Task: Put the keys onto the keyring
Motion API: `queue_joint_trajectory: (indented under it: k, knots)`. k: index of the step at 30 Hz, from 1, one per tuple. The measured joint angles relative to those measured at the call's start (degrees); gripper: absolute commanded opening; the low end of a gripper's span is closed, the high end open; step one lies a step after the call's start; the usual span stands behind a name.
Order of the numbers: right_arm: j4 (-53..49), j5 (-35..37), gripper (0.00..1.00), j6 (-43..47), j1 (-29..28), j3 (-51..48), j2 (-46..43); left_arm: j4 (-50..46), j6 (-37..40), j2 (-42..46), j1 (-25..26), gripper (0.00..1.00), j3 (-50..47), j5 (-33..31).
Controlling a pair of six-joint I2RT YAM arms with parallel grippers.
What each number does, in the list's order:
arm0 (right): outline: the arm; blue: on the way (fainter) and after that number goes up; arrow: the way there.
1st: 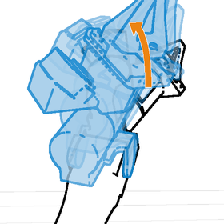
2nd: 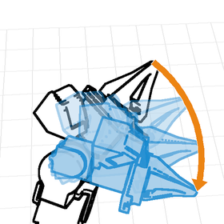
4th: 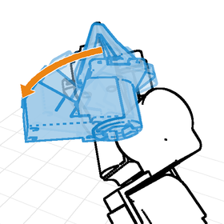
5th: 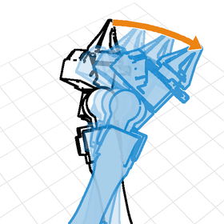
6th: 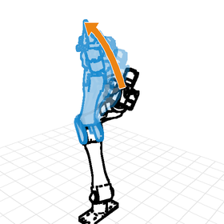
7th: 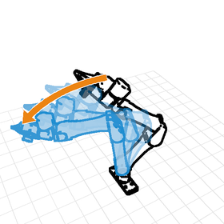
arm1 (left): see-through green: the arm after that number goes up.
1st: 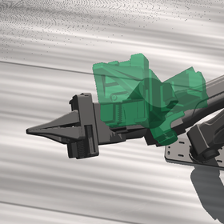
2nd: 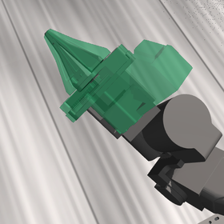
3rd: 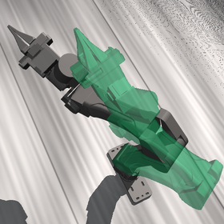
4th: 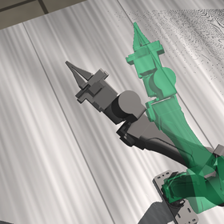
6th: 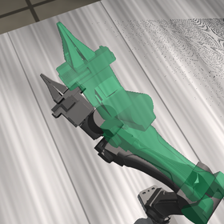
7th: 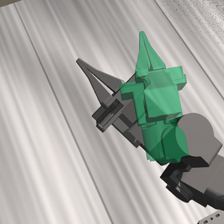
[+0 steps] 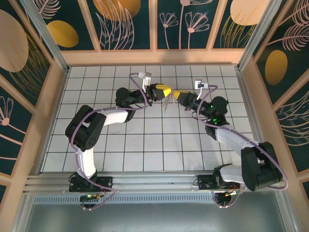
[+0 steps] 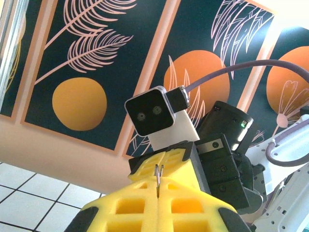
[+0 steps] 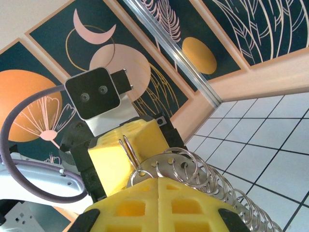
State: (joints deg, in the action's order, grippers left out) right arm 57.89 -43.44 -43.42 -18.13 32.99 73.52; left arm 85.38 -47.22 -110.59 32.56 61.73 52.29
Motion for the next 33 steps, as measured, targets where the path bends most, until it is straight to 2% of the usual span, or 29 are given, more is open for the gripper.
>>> queue_joint_trajectory:
  k: [8, 10, 11, 15, 19, 22, 25, 33]
  knots:
    - [-1.40, -0.22, 0.01, 1.31, -0.42, 0.39, 0.42, 1.20, -0.90, -0.04, 0.02, 0.00, 0.13, -0.22]
    - [-2.47, -0.63, 0.24, 1.75, -0.42, 0.39, 0.42, 1.64, -1.07, -0.04, 0.02, 0.00, 0.26, -0.22]
    - [-3.02, -0.81, 0.29, 1.97, -0.42, 0.39, 0.42, 1.66, -1.09, -0.04, 0.00, 0.00, 0.33, -0.22]
    - [-6.49, -1.11, 0.33, 4.00, 0.20, 0.35, -0.48, 1.86, -1.16, -0.04, 0.02, 0.00, 0.57, -0.24]
    - [-9.33, -0.85, 0.35, 5.20, 3.43, -0.17, -4.17, 1.88, -1.44, -0.04, 0.00, 0.00, 0.70, -0.22]
    - [-9.49, 0.11, 0.43, 5.51, 4.85, -0.17, -6.12, 1.88, -1.99, -0.04, 0.02, 0.00, 0.74, -0.24]
    - [-9.31, 0.55, 0.49, 5.25, 4.81, 0.11, -6.21, 1.97, -2.69, -0.04, 0.02, 0.00, 0.74, -0.26]
    - [-4.44, 2.05, 0.52, 2.99, 1.95, 3.26, -1.88, 3.37, -5.42, -0.09, 0.02, 0.00, 0.74, -1.42]
